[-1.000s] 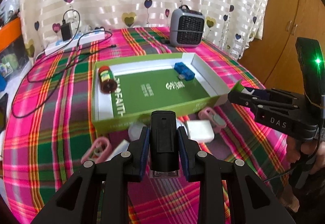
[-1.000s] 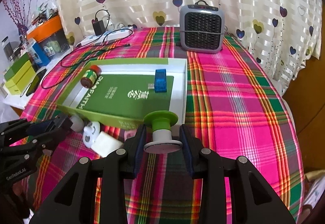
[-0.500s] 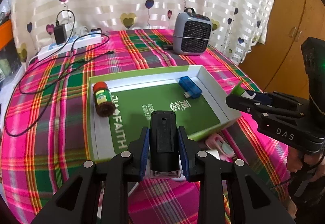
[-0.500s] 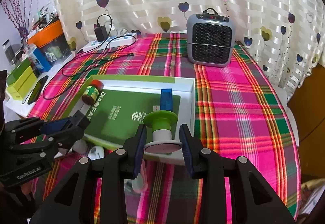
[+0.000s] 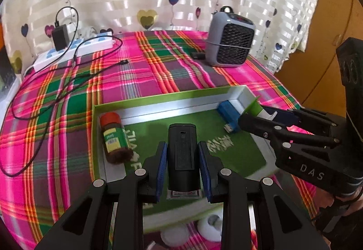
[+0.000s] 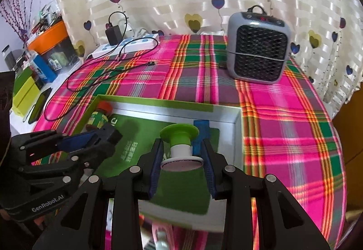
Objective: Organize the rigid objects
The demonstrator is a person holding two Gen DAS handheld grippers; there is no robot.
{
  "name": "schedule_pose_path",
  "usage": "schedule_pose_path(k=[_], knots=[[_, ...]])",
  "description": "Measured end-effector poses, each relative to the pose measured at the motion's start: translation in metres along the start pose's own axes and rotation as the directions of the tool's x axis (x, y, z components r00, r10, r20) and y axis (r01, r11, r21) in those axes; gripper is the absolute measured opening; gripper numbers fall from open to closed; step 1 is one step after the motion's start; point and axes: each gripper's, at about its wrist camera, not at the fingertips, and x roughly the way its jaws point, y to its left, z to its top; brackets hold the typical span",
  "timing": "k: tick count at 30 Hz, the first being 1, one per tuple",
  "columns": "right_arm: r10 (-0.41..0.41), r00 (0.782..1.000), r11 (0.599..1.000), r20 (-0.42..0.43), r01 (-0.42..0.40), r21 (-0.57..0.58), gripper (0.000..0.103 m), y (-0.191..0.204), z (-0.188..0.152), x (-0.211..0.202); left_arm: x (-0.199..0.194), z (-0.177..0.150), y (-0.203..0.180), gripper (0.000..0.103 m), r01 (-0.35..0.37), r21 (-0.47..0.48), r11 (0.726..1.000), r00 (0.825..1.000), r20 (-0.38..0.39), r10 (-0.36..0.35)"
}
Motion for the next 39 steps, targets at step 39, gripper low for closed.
schedule_pose_path(k=[39], knots=[[0.001,0.997,0.998,-0.078,-0.006,-0.066,0.035,0.012,0.023,0.066,0.045,0.015,0.023,0.026,-0.064,-0.015,0.998,0.997,-0.036,0.063]])
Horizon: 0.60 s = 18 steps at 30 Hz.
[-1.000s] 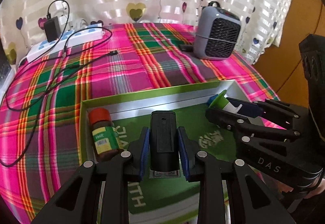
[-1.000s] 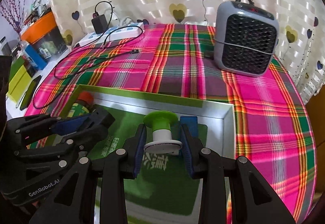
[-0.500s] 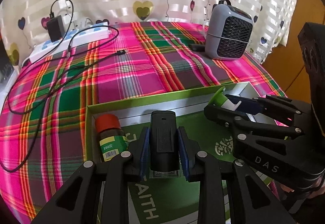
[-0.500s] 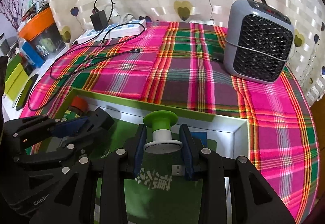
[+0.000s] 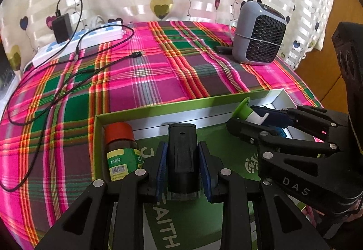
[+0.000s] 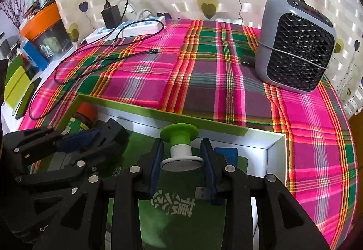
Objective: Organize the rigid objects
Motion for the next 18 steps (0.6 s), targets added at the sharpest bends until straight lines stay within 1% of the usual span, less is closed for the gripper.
schedule_pose_path(k=[7,12,13,15,18], knots=[[0.002,1.000,1.000,-0.011,-0.001,0.001,0.035,-0.0001,0.0000,0.0019,0.0021,-0.0002,-0.0010,0.026,0.002,0.008,1.000,1.000,-0.009,-0.001],[0.001,1.000,1.000,-0.012,-0.001,0.014,0.035,-0.0013,0.0003,0.0024,0.0037,-0.0004,0.0004,0.026,0.014,-0.007,1.000,1.000,-0.013,-0.015],[0.004,1.000,1.000,-0.014,-0.004,0.014,0.036,-0.0013,0.0002,0.0026,0.0032,-0.0005,0.0011,0.027,0.016,-0.011,1.000,1.000,-0.013,-0.016],[0.004,1.000,1.000,-0.014,-0.004,0.017,0.042,-0.0011,0.0002,0.0026,0.0027,-0.0005,0.0021,0.027,0.018,-0.018,1.000,1.000,-0.011,-0.018],[0.003,1.000,1.000,-0.008,-0.002,0.024,0.042,-0.0013,0.0002,0.0017,0.0013,-0.0005,0.0024,0.028,0.017,-0.019,1.000,1.000,-0.005,-0.017]])
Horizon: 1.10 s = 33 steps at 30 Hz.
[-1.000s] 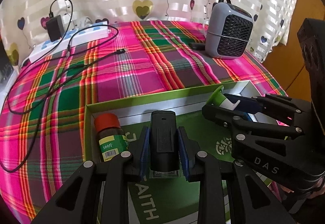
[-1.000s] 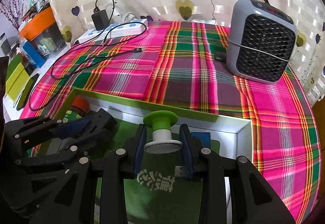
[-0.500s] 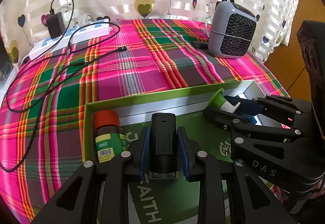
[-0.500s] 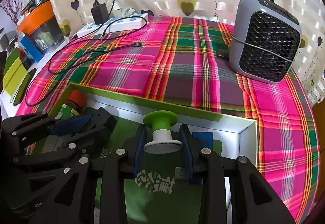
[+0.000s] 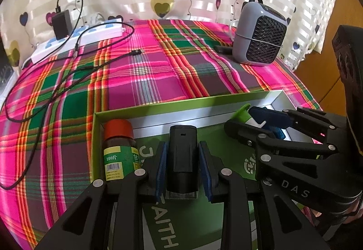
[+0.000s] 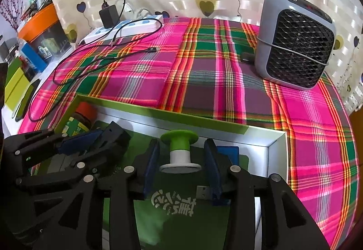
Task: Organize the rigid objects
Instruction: 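Open the left tool on the black device while the right tool releases the green-topped object in the box, then withdraw both tools from the box toward the remaining loose objects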
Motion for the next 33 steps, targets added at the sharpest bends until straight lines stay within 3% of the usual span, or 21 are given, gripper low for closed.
schedule_pose_path(k=[18,33], knots=[[-0.025,0.999,0.999,0.042,0.023,0.038,0.043,0.001,-0.009,-0.022,-0.032,-0.010,-0.001,0.032,0.001,-0.002,1.000,0.999,0.041,-0.001],[-0.044,0.995,0.997,0.092,0.037,0.073,0.044,0.004,-0.039,-0.061,-0.080,-0.035,-0.003,0.032,0.000,0.004,1.000,0.995,0.098,0.000]])
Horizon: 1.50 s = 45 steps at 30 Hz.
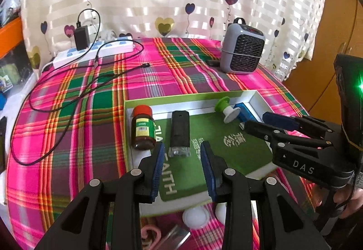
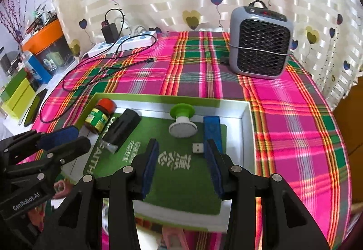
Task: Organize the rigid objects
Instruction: 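Withdraw both tools from the box toward the remaining loose objects, then grasp the pink plastic clip with the left tool while the right tool grasps the pink oval object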
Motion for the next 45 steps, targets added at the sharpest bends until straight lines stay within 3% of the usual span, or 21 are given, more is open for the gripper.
schedule_pose_path(k=[16,30,39,45], knots=[[-0.024,0.998,0.999,0.066,0.022,0.035,0.044,-0.005,-0.042,-0.042,-0.044,-0.057,0.017,0.032,0.026,0.004,1.000,0.999,0.021,-0.026],[-0.043,0.996,0.996,0.073,0.037,0.076,0.044,-0.008,-0.074,-0.056,-0.049,-0.096,0.012,0.032,0.047,0.137,0.989,0.999,-0.023,-0.044],[-0.049,0.996,0.993,0.079,0.040,0.115,0.044,-0.014,-0.082,-0.059,-0.054,-0.096,0.030,0.032,0.023,0.100,0.995,1.000,0.009,-0.024],[-0.059,0.995,0.990,0.075,0.048,0.131,0.044,-0.022,-0.084,-0.056,-0.045,-0.092,0.039,0.032,0.016,0.079,0.997,1.000,-0.013,-0.015]])
